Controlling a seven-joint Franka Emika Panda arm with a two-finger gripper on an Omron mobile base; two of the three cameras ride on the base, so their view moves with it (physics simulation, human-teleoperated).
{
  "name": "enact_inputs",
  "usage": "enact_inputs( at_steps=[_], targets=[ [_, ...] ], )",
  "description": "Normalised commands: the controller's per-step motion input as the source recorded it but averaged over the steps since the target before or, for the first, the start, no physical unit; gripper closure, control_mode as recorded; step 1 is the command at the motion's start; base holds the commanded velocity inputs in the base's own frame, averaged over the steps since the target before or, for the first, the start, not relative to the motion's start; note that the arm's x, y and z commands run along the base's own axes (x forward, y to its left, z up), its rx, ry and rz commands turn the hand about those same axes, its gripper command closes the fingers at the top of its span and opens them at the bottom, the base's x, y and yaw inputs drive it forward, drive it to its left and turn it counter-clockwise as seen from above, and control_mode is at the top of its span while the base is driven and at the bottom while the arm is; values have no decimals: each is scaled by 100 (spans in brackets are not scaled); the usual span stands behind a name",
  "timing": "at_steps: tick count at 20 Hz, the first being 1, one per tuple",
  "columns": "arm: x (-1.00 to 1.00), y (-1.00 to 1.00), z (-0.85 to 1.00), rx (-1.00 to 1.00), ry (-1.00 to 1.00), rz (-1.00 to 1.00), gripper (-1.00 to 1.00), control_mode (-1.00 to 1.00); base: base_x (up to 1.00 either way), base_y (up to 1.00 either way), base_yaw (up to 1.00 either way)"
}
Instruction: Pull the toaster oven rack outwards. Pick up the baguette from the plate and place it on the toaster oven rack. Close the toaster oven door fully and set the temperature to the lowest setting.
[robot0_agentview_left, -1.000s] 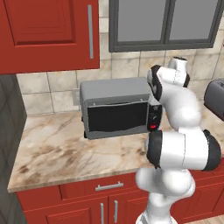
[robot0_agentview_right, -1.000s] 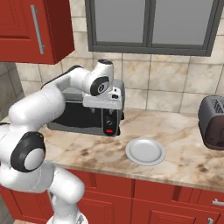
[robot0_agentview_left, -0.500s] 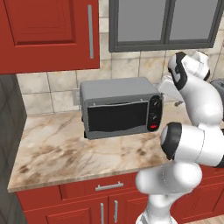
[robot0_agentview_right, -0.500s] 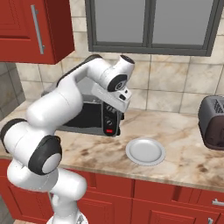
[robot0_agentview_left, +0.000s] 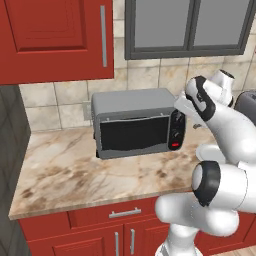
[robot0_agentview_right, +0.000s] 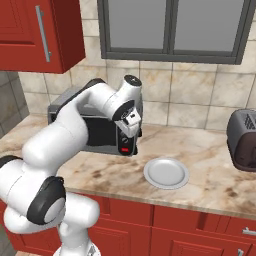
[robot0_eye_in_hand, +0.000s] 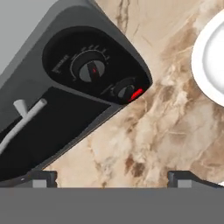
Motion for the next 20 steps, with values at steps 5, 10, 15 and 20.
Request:
enact_inputs(
  at_steps=[5, 10, 15, 20],
  targets=[
    [1, -20, -37, -1, -18, -14, -100, -100, 0, 0, 0],
    [0, -14, -4, 3, -31, 0, -100, -100, 0, 0, 0],
    [0, -22, 42, 0, -19, 1, -100, -100, 0, 0, 0],
    [0, -11, 74, -1, -14, 0, -100, -100, 0, 0, 0]
  ],
)
